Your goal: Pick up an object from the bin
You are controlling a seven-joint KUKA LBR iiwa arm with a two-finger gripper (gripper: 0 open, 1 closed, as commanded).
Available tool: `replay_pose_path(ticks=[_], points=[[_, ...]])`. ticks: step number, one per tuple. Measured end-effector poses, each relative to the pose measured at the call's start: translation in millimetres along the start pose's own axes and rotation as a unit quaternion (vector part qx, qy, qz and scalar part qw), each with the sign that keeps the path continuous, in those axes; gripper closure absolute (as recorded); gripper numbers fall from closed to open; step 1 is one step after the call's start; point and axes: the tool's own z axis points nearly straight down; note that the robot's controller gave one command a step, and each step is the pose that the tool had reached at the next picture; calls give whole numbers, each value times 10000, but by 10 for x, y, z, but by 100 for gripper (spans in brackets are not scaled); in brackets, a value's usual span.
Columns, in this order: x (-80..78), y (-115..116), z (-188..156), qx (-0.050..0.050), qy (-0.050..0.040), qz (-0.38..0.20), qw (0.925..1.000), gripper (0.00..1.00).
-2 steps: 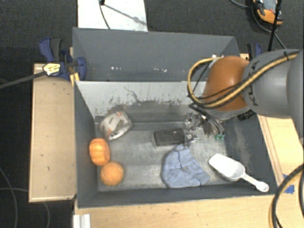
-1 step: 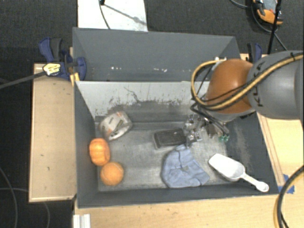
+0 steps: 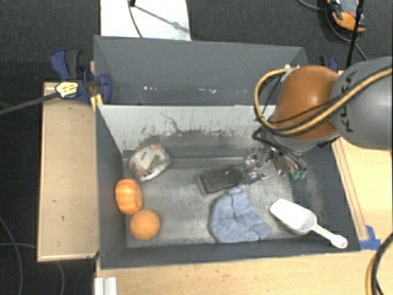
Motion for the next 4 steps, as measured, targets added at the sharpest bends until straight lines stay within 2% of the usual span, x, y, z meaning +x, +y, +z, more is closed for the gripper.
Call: replay_pose_path(ticks=[1,2,3,4], points=[[-100,6,335,5,-33,192,9998,0],[-134,-5,337,19,-72,202,9998,100],[-131,-5,339,19,-68,201,9998,100],[-158,71,-1145,12,-44,182,9998,100]])
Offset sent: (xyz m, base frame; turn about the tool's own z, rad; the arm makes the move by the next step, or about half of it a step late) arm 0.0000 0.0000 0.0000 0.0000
